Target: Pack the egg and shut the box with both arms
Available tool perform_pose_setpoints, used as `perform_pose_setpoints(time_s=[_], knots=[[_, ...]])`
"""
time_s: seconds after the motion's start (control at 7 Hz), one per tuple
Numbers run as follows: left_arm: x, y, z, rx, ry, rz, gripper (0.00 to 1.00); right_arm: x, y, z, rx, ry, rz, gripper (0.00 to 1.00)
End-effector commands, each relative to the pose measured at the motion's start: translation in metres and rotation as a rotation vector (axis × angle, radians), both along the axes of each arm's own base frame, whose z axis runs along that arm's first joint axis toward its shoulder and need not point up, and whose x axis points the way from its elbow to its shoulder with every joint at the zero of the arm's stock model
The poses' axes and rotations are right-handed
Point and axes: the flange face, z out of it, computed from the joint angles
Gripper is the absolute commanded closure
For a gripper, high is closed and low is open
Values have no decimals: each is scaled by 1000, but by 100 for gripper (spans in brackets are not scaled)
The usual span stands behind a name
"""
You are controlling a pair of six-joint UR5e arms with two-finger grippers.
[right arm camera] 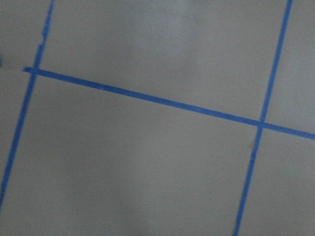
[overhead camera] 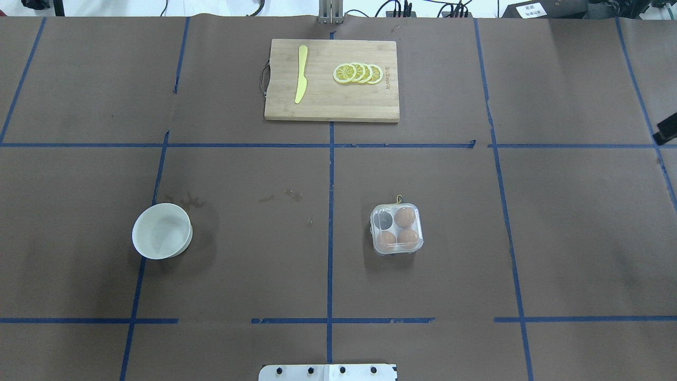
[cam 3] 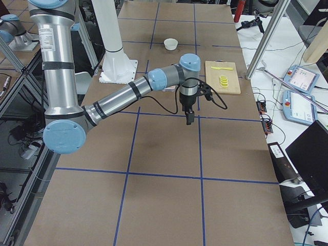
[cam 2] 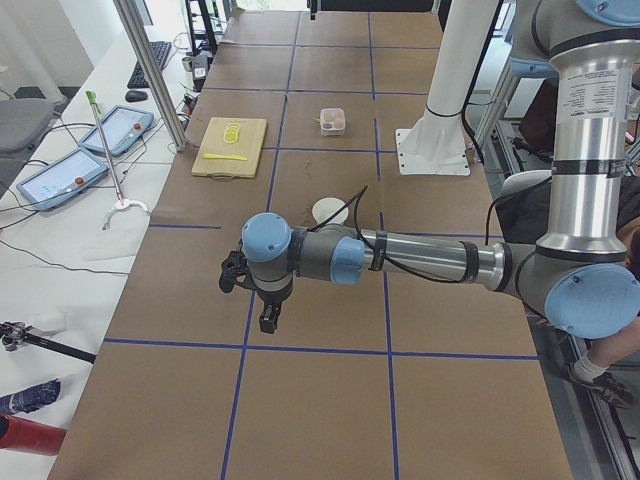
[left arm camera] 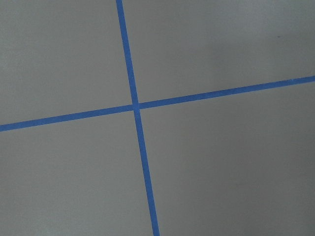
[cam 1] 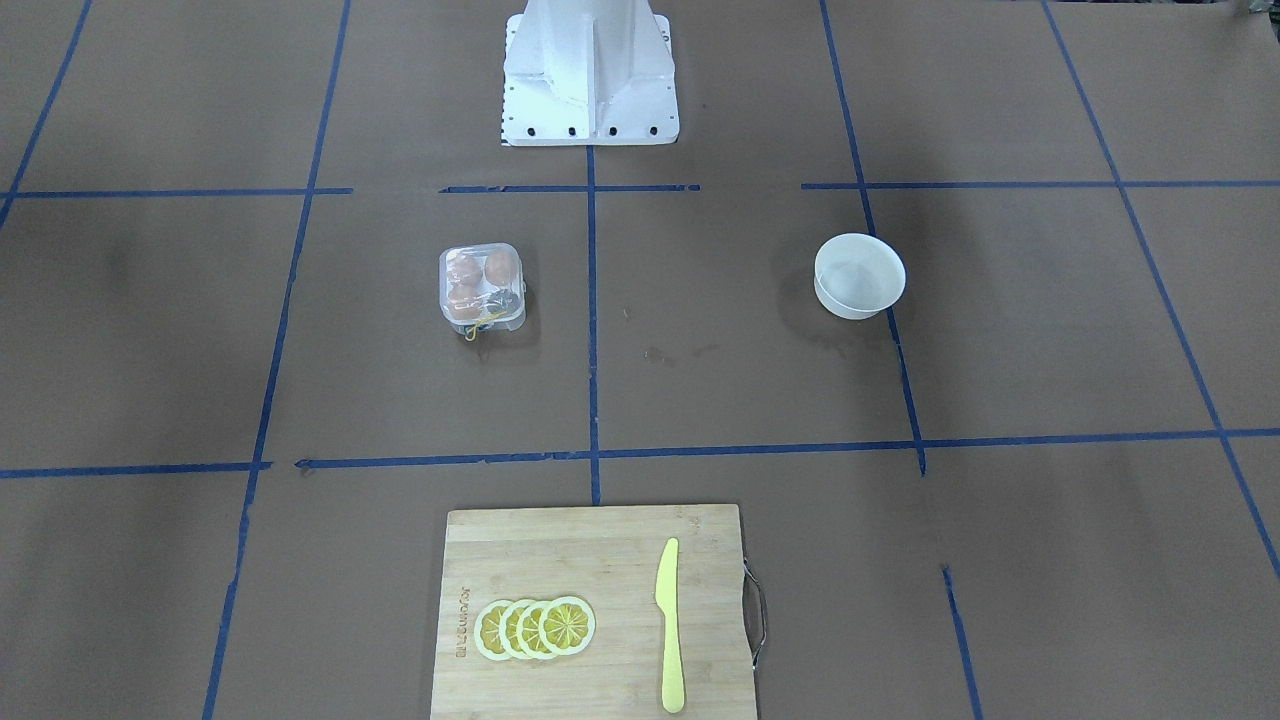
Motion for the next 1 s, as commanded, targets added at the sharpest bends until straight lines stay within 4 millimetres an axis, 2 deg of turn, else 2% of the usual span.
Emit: perform_pose_setpoints(time_s=[0.0, 0.14, 0.29, 0.43, 0.86], knots=[[-1, 5, 7, -12, 2, 1, 0, 75, 45, 93, -142, 13, 67, 0], [0, 3, 5, -9, 0, 0, 0, 90, 54, 115, -192, 11, 105, 0], [0, 0, 4, -7, 0, 1, 0, 93, 57, 118, -195, 13, 110, 0], [0, 0, 5, -9, 0, 0, 0, 94, 68, 130, -228, 16, 114, 0], [0, 3, 8, -18, -2, -2, 0, 94, 67, 134, -240, 12, 119, 0]])
